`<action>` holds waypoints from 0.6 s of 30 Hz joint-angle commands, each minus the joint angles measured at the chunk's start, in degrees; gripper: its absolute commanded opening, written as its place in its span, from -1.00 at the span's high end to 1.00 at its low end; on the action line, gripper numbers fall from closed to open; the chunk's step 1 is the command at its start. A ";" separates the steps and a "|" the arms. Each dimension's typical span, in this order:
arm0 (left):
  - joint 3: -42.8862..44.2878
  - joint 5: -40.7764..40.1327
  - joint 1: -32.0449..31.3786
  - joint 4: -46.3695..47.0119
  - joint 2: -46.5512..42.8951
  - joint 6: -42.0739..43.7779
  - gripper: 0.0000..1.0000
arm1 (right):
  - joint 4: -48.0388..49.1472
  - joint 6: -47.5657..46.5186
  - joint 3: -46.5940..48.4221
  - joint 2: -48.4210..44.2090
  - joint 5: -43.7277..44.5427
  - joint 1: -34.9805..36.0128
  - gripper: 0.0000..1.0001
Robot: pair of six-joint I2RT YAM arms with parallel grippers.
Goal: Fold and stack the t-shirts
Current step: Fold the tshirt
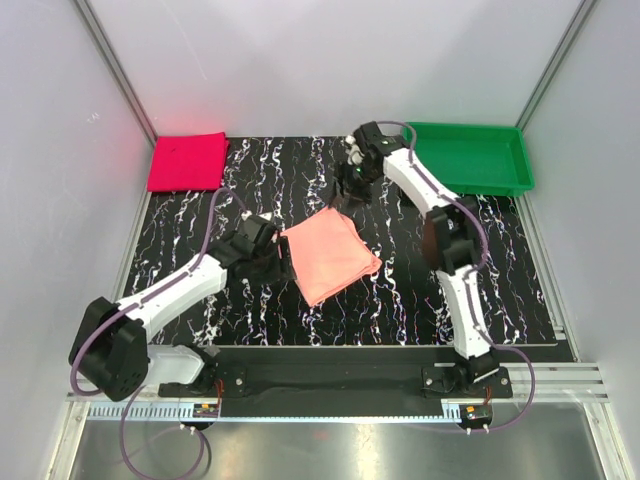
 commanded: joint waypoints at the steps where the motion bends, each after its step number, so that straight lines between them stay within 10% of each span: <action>1: -0.01 6.66 -0.47 12.60 2.12 0.39 -0.29 | 1.39 2.15 -17.55 -15.01 0.70 -3.28 -0.22; 10: 8.95 12.28 -1.96 15.88 19.76 2.24 0.04 | 9.15 3.55 -56.00 -41.57 -1.25 -4.34 0.47; 18: 15.19 21.32 -12.67 16.74 33.15 -5.31 0.14 | 8.98 4.53 -66.41 -52.03 1.56 -6.88 0.47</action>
